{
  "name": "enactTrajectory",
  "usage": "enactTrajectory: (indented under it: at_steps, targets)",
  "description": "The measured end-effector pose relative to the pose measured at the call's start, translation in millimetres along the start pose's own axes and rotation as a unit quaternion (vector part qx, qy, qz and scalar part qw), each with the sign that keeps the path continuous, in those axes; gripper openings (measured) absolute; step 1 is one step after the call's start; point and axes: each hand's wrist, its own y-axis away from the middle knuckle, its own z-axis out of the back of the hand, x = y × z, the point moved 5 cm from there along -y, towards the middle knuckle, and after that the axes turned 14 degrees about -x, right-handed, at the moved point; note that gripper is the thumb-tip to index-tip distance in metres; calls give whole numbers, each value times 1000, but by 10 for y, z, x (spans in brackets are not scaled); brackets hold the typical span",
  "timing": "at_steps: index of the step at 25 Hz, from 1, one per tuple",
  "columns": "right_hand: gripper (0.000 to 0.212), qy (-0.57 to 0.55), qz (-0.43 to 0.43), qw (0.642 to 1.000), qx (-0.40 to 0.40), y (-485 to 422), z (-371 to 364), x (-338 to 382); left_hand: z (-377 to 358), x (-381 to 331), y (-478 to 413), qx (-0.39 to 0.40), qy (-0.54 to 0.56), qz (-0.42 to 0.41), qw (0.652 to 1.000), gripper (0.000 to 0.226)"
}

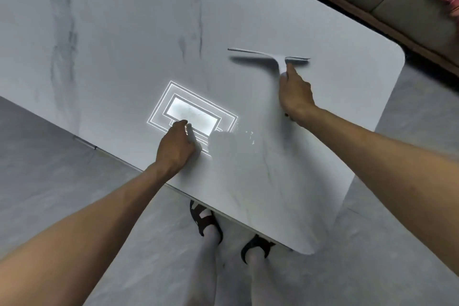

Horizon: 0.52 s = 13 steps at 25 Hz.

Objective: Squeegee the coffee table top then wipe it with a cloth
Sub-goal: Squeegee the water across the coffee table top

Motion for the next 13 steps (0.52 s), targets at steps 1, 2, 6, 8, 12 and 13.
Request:
enactTrajectory:
  at_steps: [1, 2, 6, 8, 12, 13]
  targets:
    - [51, 13, 26, 1000, 10, 40, -155, 157, 37, 76, 48, -5, -9, 3, 1000, 29]
    - [53, 26, 66, 997, 25, 151, -318, 263, 62, 158, 84, 0, -26, 4, 1000, 30]
    - [47, 67, 218, 969, 93, 869, -654, -3, 22, 291, 230, 29, -69, -2, 997, 37]
    - [45, 100, 239, 960, 110, 1053, -516, -408, 6, 259, 288, 17, -66, -2, 998, 32]
    - [45, 206, 241, 935, 160, 1165, 68, -1177, 36, 218, 407, -4, -69, -2, 998, 21]
    - [44, 223, 240, 929, 171, 1166, 205, -1249, 46, 217, 435, -5, -72, -7, 997, 16]
